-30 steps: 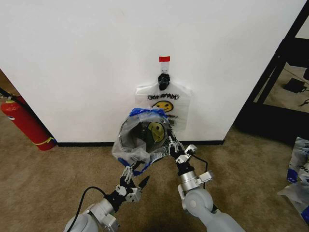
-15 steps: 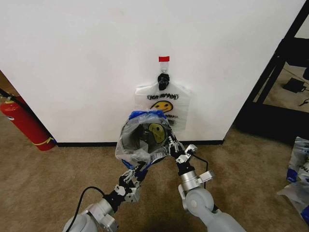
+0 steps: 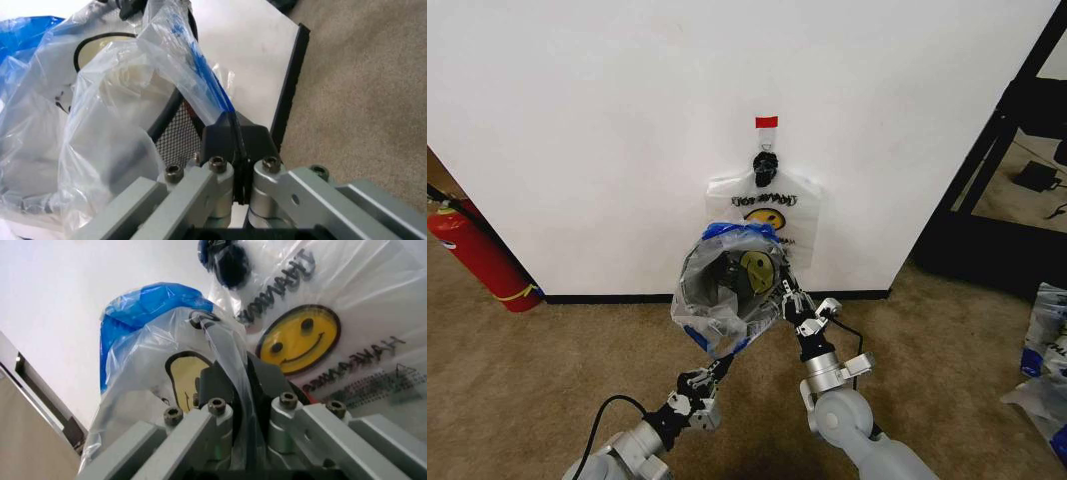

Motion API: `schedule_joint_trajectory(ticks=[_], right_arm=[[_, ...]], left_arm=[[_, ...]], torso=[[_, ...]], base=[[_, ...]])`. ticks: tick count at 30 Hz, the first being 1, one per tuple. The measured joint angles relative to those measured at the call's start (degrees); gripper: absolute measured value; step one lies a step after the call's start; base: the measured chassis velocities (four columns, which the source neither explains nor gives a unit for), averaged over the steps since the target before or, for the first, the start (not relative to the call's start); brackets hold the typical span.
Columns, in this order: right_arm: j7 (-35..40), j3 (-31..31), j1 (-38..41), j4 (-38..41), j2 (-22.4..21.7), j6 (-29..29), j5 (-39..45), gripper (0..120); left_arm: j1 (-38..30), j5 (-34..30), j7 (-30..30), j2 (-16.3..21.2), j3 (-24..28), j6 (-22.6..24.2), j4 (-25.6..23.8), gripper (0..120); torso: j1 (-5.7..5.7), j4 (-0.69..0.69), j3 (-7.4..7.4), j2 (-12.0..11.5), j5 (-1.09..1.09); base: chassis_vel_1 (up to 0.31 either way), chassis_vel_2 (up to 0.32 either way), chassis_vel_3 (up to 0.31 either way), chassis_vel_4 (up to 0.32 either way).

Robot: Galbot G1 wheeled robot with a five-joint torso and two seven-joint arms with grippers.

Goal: Pick up the garbage bag from the wall and place it over the trash bin.

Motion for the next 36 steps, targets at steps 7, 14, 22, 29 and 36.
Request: schedule_joint_trajectory(ticks=[7,14,22,29,36], right_arm=[[1.57,0.13,-0.53,1.52,0.13,-0.38,2.18,2],[3.71,-0.49,-1.01,4.44,0.1,-2.01,6.14,2],[4.94,-2.5,-3.59,8.64,-2.63,-3.38,7.09,2],[5.98,-2.34,-4.11,10.12,-4.33,-3.87,7.75,2],[5.93,-2.31,-3.86,9.85,-3.99,-3.94,7.74,2]], left_arm=[[0.36,0.3,1.02,-0.29,0.38,-2.38,0.83,0],[-1.34,1.34,1.4,-0.61,1.18,-4.14,5.44,0],[-6.05,0.6,-0.82,-1.33,0.79,-2.97,11.57,0],[-9.45,0.48,-2.85,-1.55,-0.23,-1.38,16.42,0],[-10.04,-1.15,-3.86,-1.23,-0.34,-1.17,18.31,0]], torso=[[0.0,0.0,0.0,0.0,0.0],[0.0,0.01,0.0,0.0,0.0],[0.0,0.0,0.0,0.0,-0.01],[0.0,0.0,0.0,0.0,-0.01],[0.0,-0.01,0.0,0.0,-0.01]], base=[[0.0,0.0,0.0,0.0],[0.0,0.0,0.0,0.0],[0.0,0.0,0.0,0.0],[0.0,0.0,0.0,0.0],[0.0,0.0,0.0,0.0]])
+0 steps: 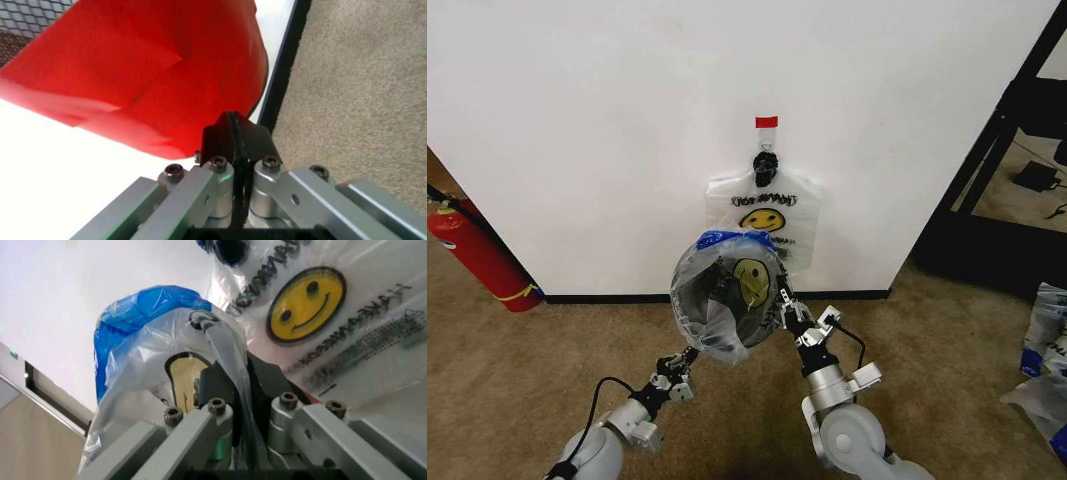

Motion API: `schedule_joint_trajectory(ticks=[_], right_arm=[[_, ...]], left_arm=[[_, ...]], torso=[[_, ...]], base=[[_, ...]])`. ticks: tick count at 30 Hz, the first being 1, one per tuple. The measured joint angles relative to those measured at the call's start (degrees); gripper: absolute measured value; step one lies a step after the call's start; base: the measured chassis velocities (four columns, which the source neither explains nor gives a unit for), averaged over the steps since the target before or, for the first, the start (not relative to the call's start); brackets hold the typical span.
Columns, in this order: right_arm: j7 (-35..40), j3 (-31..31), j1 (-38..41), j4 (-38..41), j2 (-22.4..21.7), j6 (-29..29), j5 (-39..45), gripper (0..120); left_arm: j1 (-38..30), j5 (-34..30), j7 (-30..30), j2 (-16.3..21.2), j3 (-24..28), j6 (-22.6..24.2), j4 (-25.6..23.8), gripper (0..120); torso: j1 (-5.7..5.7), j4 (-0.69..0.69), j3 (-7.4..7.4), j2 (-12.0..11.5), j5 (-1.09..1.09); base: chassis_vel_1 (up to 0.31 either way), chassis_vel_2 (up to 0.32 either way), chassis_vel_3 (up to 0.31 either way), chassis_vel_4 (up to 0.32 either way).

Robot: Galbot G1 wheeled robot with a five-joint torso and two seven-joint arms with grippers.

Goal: Pick up the garbage bag from the wall and place it over the trash bin.

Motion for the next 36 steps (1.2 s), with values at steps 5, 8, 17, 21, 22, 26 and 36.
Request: schedule_joint_trajectory(ticks=[5,8,17,21,22,26,36], right_arm=[[-0.89,0.28,1.2,-2.25,0.86,0.29,-1.1,2],[-1.59,1.5,2.4,-4.66,1.33,0.96,-1.71,2],[-5.58,3.31,2.23,-9.31,1.29,2.56,-5.02,2],[-7.67,3.21,1.19,-9.85,0.62,2.87,-7.53,2],[-7.97,3.16,1.0,-9.89,0.52,2.9,-7.91,2],[-9.69,2.49,-0.38,-10.39,-0.34,3.48,-10.44,2],[-10.48,0.66,-0.86,-10.4,-1.23,3.98,-11.68,2]], left_arm=[[1.74,-1.73,-0.35,1.29,-0.63,-0.33,-0.75,10],[2.23,-4.85,-1.6,2.92,-2.12,-0.15,1.35,23],[2.57,-15.27,-4.54,5.33,-6.65,1.49,2.9,56],[3.4,-20.09,-5.55,5.51,-10.48,2.12,-4.58,69],[3.61,-20.55,-5.85,5.56,-11.24,2.07,-6.53,71],[4.48,-21.79,-6.03,5.61,-14.82,0.19,-17.86,89],[6.11,-22.95,0.6,3.82,-9.32,-2.69,-24.85,100]], torso=[[0.0,0.01,0.0,0.0,0.0],[0.0,0.01,0.0,0.0,0.0],[0.0,0.02,0.01,0.0,-0.01],[0.0,0.0,0.0,0.0,0.01],[0.0,0.0,0.0,0.0,0.02],[0.0,-0.01,0.0,0.0,0.04],[0.0,0.02,0.0,0.0,0.0]], base=[[0.0,0.0,0.0,0.0],[0.0,0.0,0.0,0.0],[0.0,0.0,0.0,0.0],[0.0,0.0,0.0,0.0],[0.0,0.0,0.0,0.0],[0.0,0.0,0.0,0.0],[0.0,0.0,0.0,0.0]])
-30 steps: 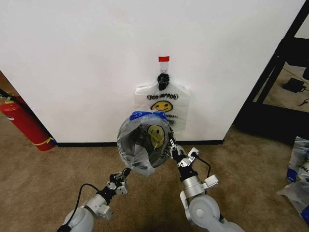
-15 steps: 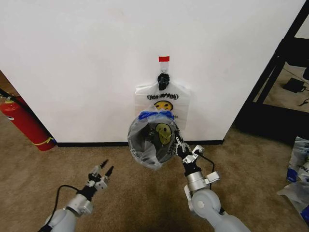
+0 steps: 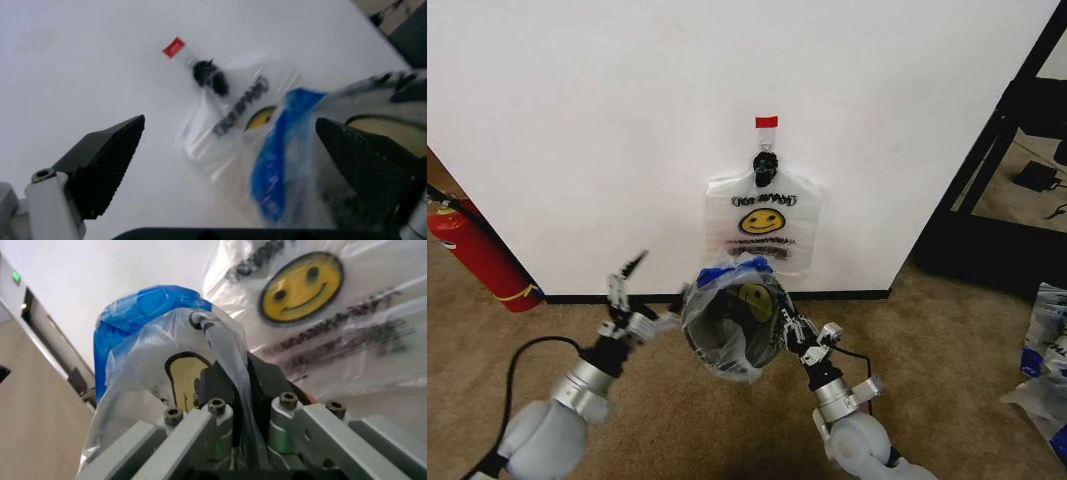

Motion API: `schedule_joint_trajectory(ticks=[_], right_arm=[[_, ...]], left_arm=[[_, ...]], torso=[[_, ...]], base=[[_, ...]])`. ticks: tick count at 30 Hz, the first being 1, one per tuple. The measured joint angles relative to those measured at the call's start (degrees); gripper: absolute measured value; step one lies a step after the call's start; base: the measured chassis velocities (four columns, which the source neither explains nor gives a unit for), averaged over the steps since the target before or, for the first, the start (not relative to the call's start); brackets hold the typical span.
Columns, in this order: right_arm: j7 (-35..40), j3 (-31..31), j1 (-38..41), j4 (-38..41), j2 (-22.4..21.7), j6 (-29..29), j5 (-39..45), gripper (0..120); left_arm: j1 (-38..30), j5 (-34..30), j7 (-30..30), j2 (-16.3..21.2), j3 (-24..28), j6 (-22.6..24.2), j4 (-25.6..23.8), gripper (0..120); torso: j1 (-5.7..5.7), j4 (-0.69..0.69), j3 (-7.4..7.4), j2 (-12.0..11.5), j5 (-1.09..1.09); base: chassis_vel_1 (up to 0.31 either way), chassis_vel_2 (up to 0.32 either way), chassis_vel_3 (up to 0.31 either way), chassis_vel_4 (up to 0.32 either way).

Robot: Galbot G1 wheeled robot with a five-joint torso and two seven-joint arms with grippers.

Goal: Pick up the garbage bag from the wall and place it over the trash bin.

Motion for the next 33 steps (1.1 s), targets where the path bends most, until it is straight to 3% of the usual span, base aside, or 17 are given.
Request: schedule_joint_trajectory(ticks=[9,17,27,31,33], right_arm=[[-3.5,-2.46,-0.5,-0.3,-0.59,0.56,-1.99,2],[-4.17,-3.25,-0.24,0.02,-0.48,0.66,-3.32,2],[-4.76,-2.31,-0.79,-0.09,-0.82,0.98,-4.36,2],[-4.81,-2.28,-0.82,-0.01,-1.0,0.99,-4.36,2],[-5.03,-2.28,-0.97,0.25,-1.25,0.99,-4.36,2]], left_arm=[[-1.41,-3.93,-0.85,-0.14,0.42,0.76,3.97,97],[-1.27,-3.39,-1.55,0.1,-0.6,3.23,4.9,68],[-0.25,-4.69,-1.56,1.83,-2.25,5.54,-0.72,29],[-0.43,-4.63,-1.08,1.76,-2.12,5.96,-0.72,18],[-1.22,-4.73,-0.59,1.56,-1.64,6.49,0.5,7]], torso=[[0.0,-0.01,0.0,0.0,0.0],[0.0,-0.01,0.0,0.0,0.0],[0.0,-0.01,0.0,0.0,0.01],[0.0,0.0,0.0,0.0,0.01],[0.0,-0.01,0.0,0.0,0.0]], base=[[0.0,0.0,0.0,0.0],[0.0,0.0,0.0,0.0],[0.0,0.0,0.0,0.0],[0.0,0.0,0.0,0.0],[0.0,0.0,0.0,0.0]])
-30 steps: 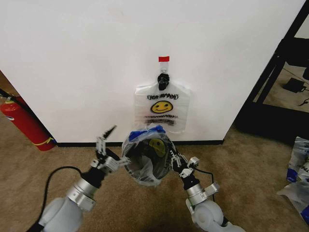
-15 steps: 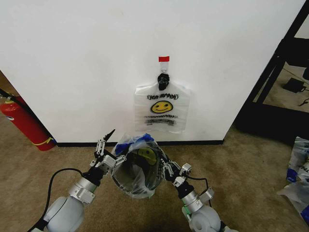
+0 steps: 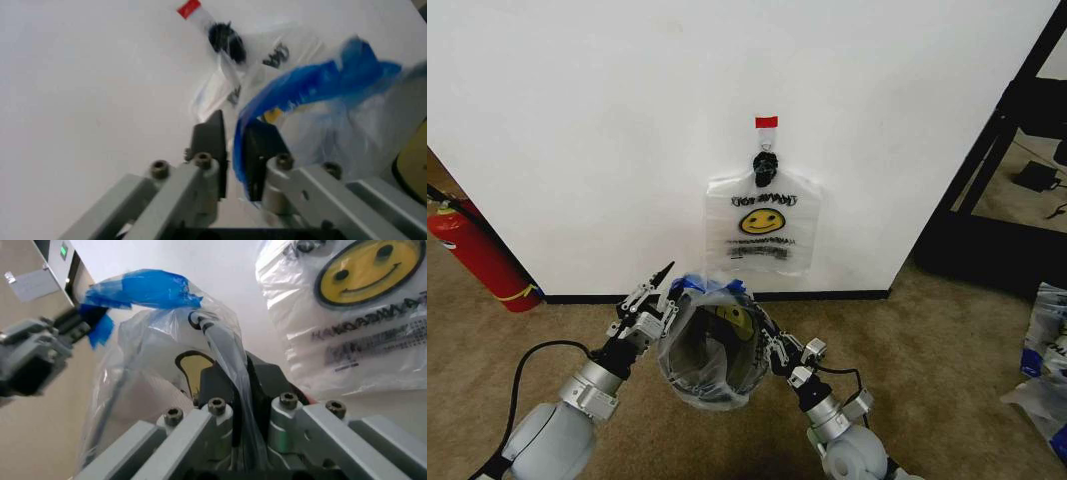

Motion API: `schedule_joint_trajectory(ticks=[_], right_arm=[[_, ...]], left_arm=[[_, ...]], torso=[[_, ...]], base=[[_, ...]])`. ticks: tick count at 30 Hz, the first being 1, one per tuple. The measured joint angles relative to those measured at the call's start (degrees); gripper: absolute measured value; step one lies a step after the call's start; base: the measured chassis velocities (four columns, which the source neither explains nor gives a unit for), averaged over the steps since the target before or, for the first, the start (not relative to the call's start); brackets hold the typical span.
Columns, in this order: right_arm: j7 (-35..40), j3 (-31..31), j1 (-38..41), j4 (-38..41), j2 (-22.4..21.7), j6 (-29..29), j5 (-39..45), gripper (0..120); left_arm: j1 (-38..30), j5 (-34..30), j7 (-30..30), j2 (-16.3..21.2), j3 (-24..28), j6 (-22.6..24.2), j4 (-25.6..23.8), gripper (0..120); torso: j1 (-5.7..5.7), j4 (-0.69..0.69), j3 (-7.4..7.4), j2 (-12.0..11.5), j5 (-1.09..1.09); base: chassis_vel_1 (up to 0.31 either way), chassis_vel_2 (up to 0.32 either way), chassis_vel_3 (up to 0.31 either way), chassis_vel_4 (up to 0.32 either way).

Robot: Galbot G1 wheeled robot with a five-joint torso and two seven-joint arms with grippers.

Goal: Pick up the garbage bag from the wall and place it over the trash bin.

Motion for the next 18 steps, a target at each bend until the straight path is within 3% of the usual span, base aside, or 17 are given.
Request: schedule_joint_trajectory(ticks=[3,18], right_arm=[[-0.85,-0.35,-0.05,0.02,-0.39,-0.01,0.01,2],[-12.08,0.69,0.17,-0.79,-2.75,-0.84,0.4,2]], left_arm=[[-0.43,-0.86,0.55,-0.03,0.37,0.84,1.39,0],[0.26,-2.69,3.12,1.36,-0.43,3.35,6.21,0]], torso=[[0.0,0.0,0.0,0.0,0.0],[0.0,0.0,0.0,0.0,0.0]], base=[[0.0,0.0,0.0,0.0],[0.0,0.0,0.0,0.0]])
